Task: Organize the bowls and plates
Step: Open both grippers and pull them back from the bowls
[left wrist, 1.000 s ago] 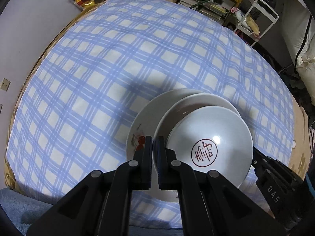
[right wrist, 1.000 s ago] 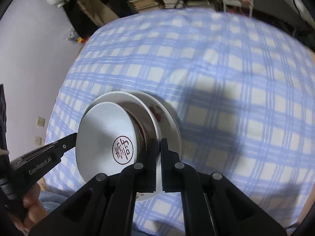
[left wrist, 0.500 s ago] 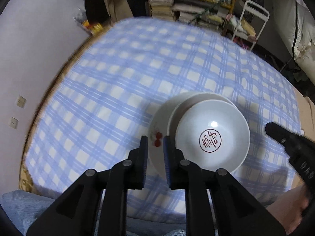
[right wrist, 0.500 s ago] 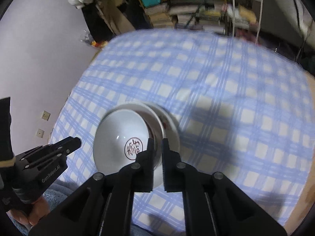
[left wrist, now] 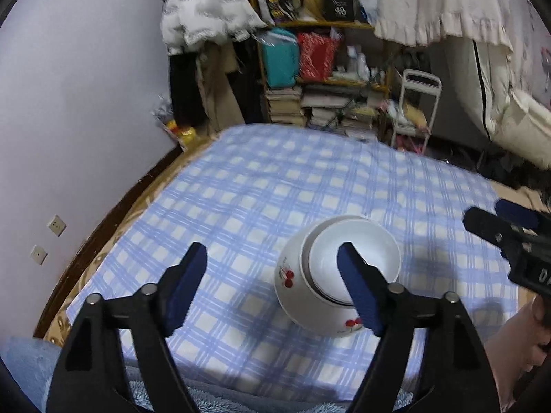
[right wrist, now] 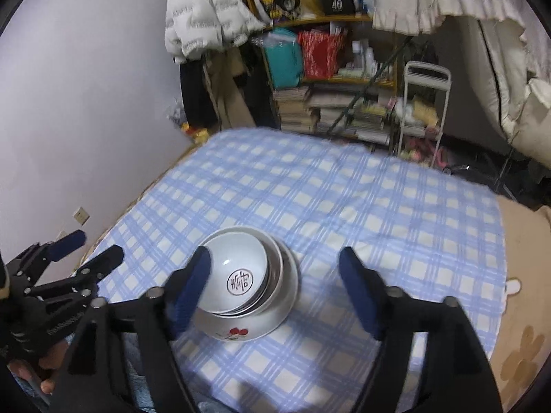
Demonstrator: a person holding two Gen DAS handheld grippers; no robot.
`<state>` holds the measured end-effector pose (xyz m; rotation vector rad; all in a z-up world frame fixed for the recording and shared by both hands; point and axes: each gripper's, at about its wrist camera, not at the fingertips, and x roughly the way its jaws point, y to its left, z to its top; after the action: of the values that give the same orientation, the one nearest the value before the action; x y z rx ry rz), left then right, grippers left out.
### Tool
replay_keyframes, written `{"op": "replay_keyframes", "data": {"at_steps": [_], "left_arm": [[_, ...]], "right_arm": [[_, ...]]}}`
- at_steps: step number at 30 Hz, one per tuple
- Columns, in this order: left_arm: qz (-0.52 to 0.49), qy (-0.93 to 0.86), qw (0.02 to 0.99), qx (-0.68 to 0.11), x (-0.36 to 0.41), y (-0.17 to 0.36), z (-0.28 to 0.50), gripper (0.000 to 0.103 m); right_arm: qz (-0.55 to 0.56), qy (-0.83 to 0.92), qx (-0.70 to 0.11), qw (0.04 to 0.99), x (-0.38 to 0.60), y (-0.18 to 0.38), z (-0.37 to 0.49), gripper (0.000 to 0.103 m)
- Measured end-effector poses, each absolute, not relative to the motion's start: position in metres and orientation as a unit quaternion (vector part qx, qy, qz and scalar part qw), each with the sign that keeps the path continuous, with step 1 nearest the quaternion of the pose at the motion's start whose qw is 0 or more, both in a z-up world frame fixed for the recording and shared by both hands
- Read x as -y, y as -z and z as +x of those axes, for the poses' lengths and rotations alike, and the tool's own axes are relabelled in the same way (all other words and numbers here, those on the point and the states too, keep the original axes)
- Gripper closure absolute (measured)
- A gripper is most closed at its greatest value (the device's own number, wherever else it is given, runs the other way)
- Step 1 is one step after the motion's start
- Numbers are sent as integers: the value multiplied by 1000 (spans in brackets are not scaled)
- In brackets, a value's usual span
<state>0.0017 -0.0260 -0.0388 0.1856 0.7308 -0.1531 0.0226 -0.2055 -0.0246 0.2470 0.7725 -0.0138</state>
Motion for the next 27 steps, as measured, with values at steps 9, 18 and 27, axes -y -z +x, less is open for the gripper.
{"op": "replay_keyframes", "data": {"at_steps": [9,18,27], "left_arm": [[119,50,945,-302,19,40,-25,11],[118,55,950,-283,20,38,-27,11],[112,54,951,-285,20,41,-26,11]], "right_arm": [[103,47,-311,944,209,23,-3,0],[100,61,-284,951,213,19,-10,0],[88,62,-285,953,209,20,-10,0]]}}
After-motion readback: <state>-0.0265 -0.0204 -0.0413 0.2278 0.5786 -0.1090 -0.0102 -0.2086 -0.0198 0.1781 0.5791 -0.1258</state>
